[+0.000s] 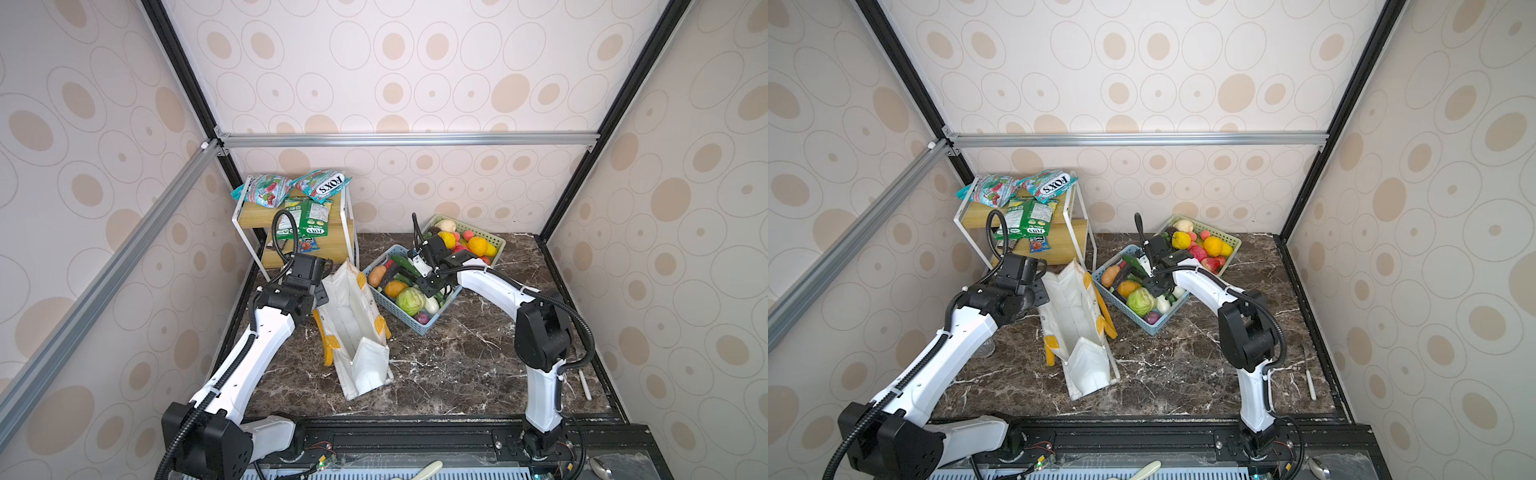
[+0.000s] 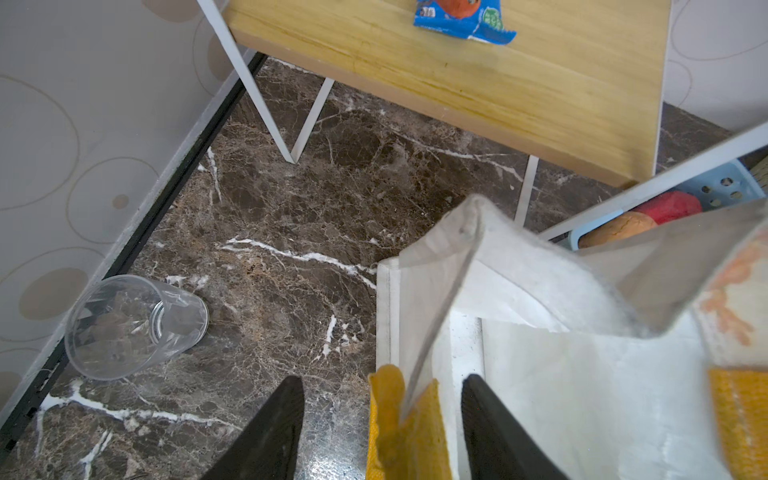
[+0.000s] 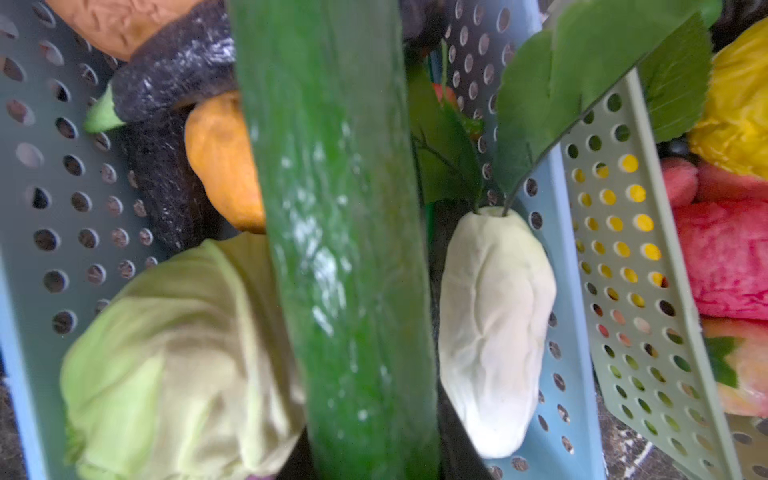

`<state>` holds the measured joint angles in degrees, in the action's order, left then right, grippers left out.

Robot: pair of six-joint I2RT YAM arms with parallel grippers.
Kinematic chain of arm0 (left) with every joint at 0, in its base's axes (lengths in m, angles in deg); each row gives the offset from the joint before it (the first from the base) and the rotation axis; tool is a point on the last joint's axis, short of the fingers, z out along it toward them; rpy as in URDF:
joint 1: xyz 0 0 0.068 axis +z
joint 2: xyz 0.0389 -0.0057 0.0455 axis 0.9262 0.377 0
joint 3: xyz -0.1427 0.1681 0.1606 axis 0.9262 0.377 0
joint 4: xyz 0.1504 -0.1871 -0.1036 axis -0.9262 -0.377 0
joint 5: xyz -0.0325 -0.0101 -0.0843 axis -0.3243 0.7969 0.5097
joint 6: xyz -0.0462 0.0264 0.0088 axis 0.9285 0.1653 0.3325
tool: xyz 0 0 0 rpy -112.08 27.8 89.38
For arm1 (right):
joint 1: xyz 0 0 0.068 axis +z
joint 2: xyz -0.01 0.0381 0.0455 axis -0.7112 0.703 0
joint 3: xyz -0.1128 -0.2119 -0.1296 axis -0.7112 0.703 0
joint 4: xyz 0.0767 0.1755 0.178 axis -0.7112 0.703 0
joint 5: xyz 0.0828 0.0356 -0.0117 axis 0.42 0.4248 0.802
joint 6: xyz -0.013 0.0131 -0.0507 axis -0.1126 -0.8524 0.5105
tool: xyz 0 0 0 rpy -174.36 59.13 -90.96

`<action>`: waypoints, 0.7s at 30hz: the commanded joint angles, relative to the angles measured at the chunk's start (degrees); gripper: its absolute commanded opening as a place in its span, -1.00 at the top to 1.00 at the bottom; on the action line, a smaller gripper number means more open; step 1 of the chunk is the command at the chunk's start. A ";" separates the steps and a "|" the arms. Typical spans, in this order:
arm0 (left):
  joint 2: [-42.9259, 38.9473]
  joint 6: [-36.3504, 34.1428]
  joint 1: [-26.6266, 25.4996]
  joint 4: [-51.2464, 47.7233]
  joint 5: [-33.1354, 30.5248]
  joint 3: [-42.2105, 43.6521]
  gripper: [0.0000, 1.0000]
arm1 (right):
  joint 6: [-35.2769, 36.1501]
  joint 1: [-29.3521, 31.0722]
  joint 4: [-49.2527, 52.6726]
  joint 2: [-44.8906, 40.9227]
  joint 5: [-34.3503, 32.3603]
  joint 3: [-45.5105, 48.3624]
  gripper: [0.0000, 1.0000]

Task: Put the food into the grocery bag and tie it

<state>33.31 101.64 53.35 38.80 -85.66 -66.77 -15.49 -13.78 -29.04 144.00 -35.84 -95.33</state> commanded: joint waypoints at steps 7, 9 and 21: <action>0.58 -1.73 0.35 2.36 -0.55 -2.18 -0.22 | -1.11 0.26 2.33 0.44 2.13 0.68 0.31; 0.66 -2.01 0.33 2.24 -0.50 -2.40 -0.22 | -1.46 0.09 2.05 1.41 2.62 0.58 0.31; 0.14 -1.93 0.35 2.59 -0.43 -1.39 -0.23 | -3.13 0.01 1.99 1.47 2.95 -1.23 0.03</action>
<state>33.59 100.24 53.35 41.07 -85.57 -66.82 -18.31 -14.20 -28.28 145.67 -34.48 -95.42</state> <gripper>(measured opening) 0.612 0.482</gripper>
